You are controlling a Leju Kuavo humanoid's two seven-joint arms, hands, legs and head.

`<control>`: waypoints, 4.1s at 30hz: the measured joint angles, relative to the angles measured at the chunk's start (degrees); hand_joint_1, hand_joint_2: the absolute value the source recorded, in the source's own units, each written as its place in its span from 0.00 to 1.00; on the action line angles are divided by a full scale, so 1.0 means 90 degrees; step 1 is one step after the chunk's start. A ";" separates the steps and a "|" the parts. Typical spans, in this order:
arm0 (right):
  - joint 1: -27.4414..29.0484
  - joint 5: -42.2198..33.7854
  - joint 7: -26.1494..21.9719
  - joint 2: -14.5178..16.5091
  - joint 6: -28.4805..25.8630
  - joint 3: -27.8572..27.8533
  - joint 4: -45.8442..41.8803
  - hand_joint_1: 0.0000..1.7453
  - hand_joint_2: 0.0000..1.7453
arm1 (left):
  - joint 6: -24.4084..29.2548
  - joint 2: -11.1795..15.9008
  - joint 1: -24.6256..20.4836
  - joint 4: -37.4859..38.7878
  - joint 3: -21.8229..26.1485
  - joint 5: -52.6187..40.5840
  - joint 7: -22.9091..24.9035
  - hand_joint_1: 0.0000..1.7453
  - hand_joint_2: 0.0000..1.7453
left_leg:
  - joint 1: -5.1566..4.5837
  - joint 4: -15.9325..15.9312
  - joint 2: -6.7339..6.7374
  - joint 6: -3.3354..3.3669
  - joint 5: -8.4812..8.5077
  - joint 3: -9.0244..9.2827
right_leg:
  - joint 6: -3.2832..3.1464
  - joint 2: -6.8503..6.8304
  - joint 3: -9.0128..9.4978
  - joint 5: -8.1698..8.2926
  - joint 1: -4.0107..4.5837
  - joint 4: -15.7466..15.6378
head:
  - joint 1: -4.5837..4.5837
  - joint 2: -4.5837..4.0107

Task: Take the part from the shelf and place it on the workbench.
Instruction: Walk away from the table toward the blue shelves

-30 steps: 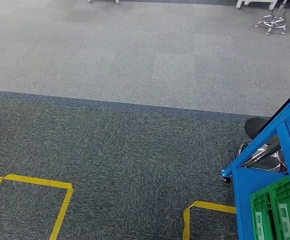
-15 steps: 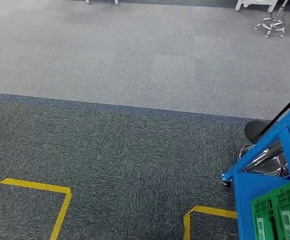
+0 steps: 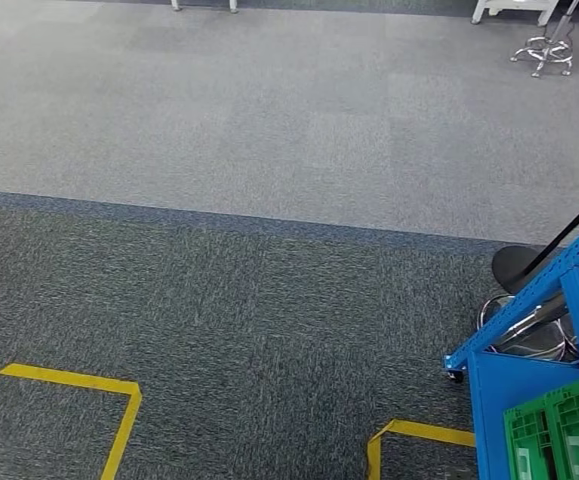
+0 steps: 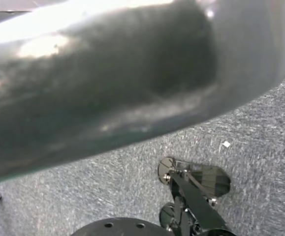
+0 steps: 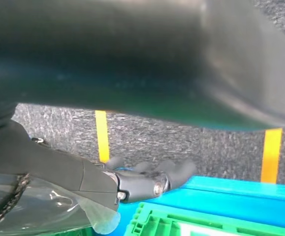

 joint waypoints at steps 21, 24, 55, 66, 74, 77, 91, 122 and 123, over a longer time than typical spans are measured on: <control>-0.0021 0.0000 -0.0004 0.0004 0.0004 -0.0062 -0.0013 0.00 0.00 | 0.0049 0.0001 0.0004 -0.0004 -0.0002 0.0134 0.0040 0.00 0.00 | -0.0004 0.0079 -0.0020 0.0016 0.0216 -0.0296 | -0.0074 -0.0006 0.0301 -0.0208 0.0027 -0.0121 | -0.0015 0.0000; -0.0020 0.0000 -0.0004 0.0004 0.0004 -0.0067 -0.0013 0.00 0.00 | 0.0049 0.0001 0.0003 -0.0004 -0.0002 0.0134 0.0040 0.00 0.00 | -0.0005 0.0080 -0.0020 0.0042 0.0201 -0.0281 | -0.0056 -0.0007 0.0287 -0.0208 0.0027 -0.0146 | -0.0015 0.0000; 0.0075 -0.0076 0.0531 -0.0003 0.0843 -0.0376 0.0043 0.00 0.00 | 0.0044 -0.0002 -0.0015 -0.0038 -0.0003 -0.0070 -0.0013 0.00 0.00 | 0.0094 -0.0181 0.0341 0.0077 0.0160 0.0036 | 0.0312 -0.0184 -0.0274 -0.0250 -0.0158 0.0620 | 0.0004 0.0000; 0.0067 -0.0005 0.0800 0.0006 0.1332 -0.0551 0.0140 0.00 0.00 | 0.0163 0.0121 -0.0036 0.0120 -0.0027 -0.0368 -0.0071 0.00 0.00 | 0.0141 0.1540 0.0076 -0.0164 -0.0804 -0.0625 | -0.0061 0.0127 0.0012 -0.0035 -0.0084 0.0039 | -0.0023 0.0000; 0.0075 0.0010 0.0820 0.0023 0.1484 -0.0678 0.0148 0.00 0.00 | 0.0319 0.0293 -0.0062 0.0395 -0.0060 -0.0564 -0.0192 0.00 0.00 | 0.0075 0.0169 -0.0543 0.0040 0.0140 -0.0226 | 0.0002 0.0762 -0.0022 -0.0019 -0.0075 0.0048 | -0.0027 0.0000; 0.0145 0.0036 0.0838 0.0036 0.1514 -0.0743 0.0144 0.00 0.00 | 0.0399 0.0357 -0.0082 0.0501 -0.0118 -0.0663 -0.0283 0.00 0.00 | 0.0069 -0.0002 -0.0347 0.0073 0.0161 -0.0153 | 0.0106 0.0703 -0.0154 -0.0057 -0.0099 0.0118 | -0.0030 0.0000; 0.0181 0.0078 0.0866 0.0062 0.1568 -0.0909 0.0076 0.00 0.00 | 0.0504 0.0493 -0.0127 0.0800 -0.0224 -0.0780 -0.0371 0.00 0.00 | -0.0016 -0.0051 0.0672 -0.0028 0.0090 0.0001 | -0.0088 -0.0238 0.0056 -0.0005 0.0021 -0.0082 | -0.0019 0.0000; 0.0392 0.0570 0.1096 0.0556 0.2163 -0.1835 -0.0984 0.00 0.00 | 0.0835 0.0630 -0.0124 0.1093 -0.0534 -0.1367 -0.0688 0.00 0.00 | 0.0024 -0.0135 0.0661 -0.0080 0.0104 0.0080 | -0.0085 -0.0262 0.0190 -0.0010 -0.0004 -0.0177 | -0.0045 0.0000; 0.0397 0.0578 0.1095 0.0580 0.2173 -0.1883 -0.1015 0.00 0.00 | 0.0844 0.0630 -0.0127 0.1095 -0.0553 -0.1389 -0.0687 0.00 0.00 | 0.0042 -0.0027 0.0561 -0.0115 0.0006 0.0049 | -0.0124 -0.0209 0.0198 0.0008 -0.0013 -0.0193 | -0.0059 0.0000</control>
